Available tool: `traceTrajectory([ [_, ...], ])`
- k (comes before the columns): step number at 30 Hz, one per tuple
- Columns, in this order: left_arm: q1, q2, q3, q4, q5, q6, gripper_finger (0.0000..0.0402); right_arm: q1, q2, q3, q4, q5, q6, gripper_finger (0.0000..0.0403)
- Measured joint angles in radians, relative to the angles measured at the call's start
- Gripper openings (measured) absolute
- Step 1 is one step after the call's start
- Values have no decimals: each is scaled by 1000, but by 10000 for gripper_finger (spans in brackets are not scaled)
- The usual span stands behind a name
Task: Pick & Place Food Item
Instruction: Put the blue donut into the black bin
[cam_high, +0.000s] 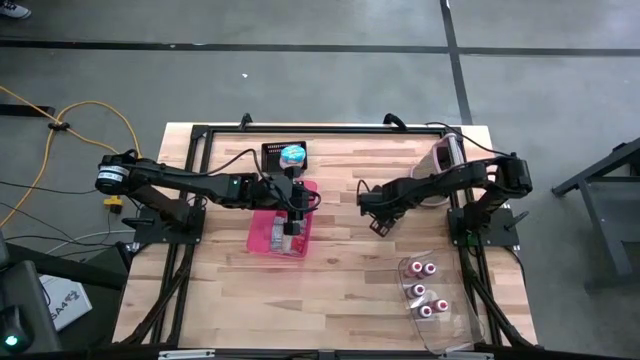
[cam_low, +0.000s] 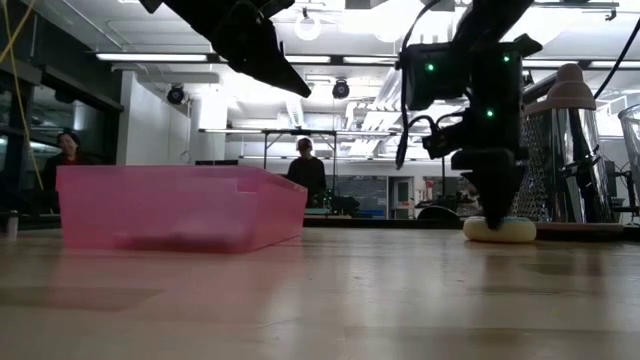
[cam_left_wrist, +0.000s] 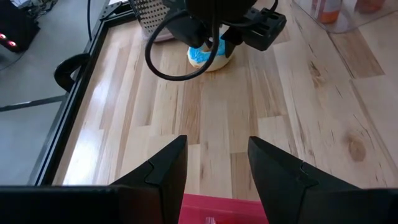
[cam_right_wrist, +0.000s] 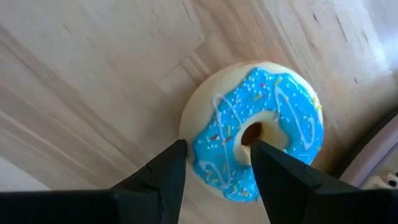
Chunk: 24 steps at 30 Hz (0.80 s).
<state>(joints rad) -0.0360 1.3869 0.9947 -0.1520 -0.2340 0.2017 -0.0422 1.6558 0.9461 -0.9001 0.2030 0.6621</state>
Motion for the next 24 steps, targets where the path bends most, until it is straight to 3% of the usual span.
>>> traceTrajectory([
  [16, 0, 0, 0, 0, -1, 1, 161, 0, 0, -42, 79, -45, -37, 166],
  [24, 0, 0, 0, 0, -1, 1, 161, 0, 0, -42, 77, -45, -64, 121],
])
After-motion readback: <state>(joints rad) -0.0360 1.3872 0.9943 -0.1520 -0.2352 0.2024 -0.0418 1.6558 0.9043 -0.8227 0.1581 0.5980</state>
